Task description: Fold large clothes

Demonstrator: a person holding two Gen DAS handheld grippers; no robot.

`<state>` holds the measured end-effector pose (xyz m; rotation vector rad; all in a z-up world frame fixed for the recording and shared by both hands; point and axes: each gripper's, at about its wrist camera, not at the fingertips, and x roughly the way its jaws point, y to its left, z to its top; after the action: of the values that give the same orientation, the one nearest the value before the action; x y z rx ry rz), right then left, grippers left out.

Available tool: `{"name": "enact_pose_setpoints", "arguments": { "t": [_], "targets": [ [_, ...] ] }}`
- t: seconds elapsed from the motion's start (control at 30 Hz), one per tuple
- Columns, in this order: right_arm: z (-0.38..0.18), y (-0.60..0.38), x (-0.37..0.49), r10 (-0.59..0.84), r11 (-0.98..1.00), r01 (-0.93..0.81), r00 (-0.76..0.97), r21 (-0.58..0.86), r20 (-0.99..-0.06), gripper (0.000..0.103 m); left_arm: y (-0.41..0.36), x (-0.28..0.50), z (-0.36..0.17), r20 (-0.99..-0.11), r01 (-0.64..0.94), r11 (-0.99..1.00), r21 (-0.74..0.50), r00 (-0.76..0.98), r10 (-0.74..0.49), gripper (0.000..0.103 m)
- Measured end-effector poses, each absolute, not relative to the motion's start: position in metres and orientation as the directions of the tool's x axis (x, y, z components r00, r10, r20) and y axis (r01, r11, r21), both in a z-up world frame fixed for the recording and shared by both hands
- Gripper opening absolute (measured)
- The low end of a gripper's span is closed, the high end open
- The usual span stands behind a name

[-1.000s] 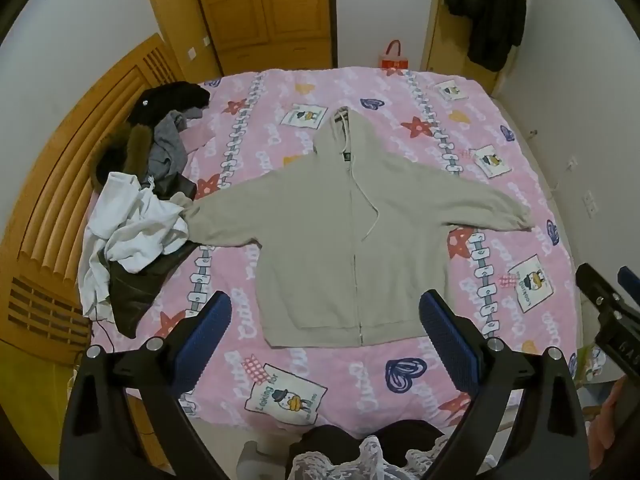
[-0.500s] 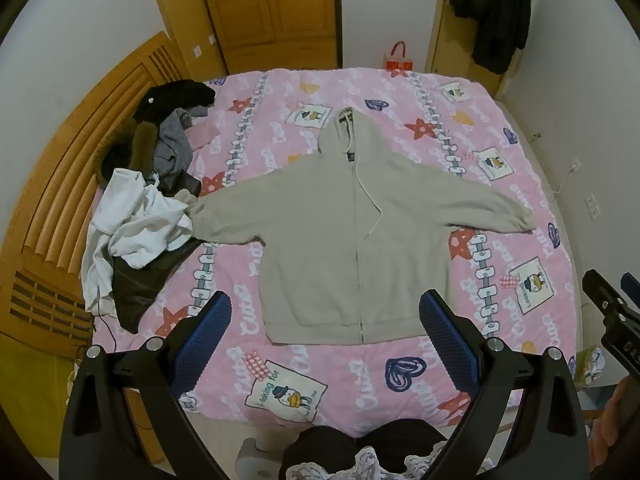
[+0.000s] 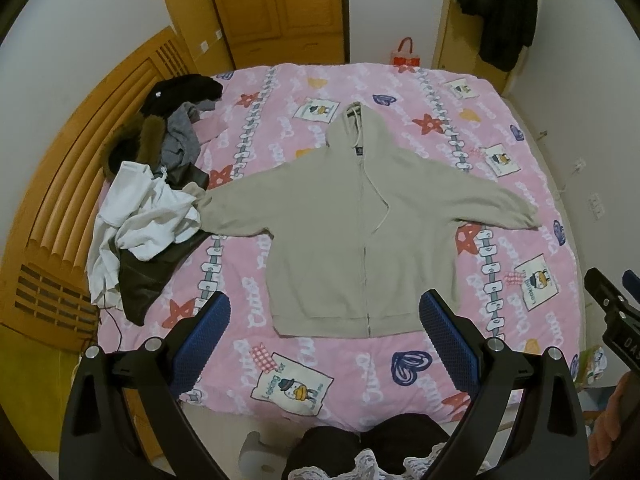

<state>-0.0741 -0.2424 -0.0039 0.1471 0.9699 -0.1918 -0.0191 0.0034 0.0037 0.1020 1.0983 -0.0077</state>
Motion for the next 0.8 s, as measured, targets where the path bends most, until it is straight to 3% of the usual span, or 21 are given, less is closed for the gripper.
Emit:
{"name": "enact_pose_setpoints", "arguments": {
  "t": [0.8],
  "targets": [
    [-0.011, -0.34, -0.037, -0.045, 0.978, 0.198, 0.531, 0.072, -0.846, 0.097, -0.044, -0.003, 0.014, -0.89, -0.024, 0.996, 0.085, 0.447, 0.086, 0.092]
  ]
}}
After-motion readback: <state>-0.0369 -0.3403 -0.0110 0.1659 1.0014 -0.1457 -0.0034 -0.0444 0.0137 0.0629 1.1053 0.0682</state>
